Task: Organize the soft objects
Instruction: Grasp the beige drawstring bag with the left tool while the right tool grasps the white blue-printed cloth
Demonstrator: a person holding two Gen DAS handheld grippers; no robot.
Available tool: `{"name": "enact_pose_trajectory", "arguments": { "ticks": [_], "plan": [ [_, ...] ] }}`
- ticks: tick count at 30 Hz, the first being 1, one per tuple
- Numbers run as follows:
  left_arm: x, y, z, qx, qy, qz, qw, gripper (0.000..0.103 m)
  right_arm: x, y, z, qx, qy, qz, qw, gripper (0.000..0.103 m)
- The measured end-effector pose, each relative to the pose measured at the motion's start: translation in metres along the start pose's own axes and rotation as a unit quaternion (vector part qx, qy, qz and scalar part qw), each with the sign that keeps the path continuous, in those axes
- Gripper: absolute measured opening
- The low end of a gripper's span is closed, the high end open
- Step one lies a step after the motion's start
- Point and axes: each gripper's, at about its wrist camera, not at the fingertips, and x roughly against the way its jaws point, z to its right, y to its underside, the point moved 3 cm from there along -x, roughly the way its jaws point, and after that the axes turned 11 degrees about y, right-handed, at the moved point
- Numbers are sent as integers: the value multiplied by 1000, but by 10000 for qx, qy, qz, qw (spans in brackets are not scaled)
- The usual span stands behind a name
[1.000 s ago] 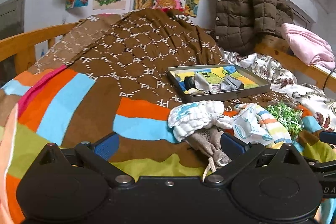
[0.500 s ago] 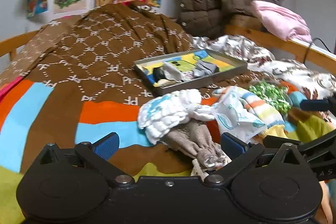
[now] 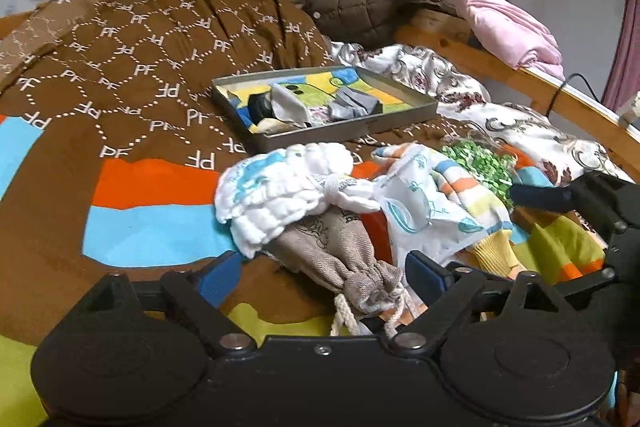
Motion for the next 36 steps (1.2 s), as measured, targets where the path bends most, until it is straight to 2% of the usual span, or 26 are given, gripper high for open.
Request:
{"name": "enact_pose_trajectory", "arguments": {
  "ticks": [6, 9, 14, 23, 27, 30, 36],
  "plan": [
    [-11, 3, 1, 18, 156, -196, 9997, 75, -8, -2, -13, 197, -172, -74, 9996, 55],
    [-16, 6, -1, 125, 226, -284, 9993, 72, -7, -3, -17, 317, -196, -43, 9993, 49],
    [-19, 6, -9, 598, 460, -266, 9968, 66, -10, -3, -19, 331, -228, -73, 9992, 37],
    [-30, 8, -19, 1418, 800, -301, 9862, 52, -10, -5, -11, 226, -280, -109, 9993, 34],
    [-33, 9, -29, 1912, 915, -225, 9770, 45, -13, -4, -10, 152, -343, -148, 9992, 33],
    [-36, 11, -38, 2272, 1044, -204, 9680, 44, -16, -4, -11, 79, -410, -196, 9989, 31],
    [-39, 10, -38, 2288, 1072, -157, 9674, 41, -18, -5, -11, -46, -455, -187, 9988, 22]
  ]
}}
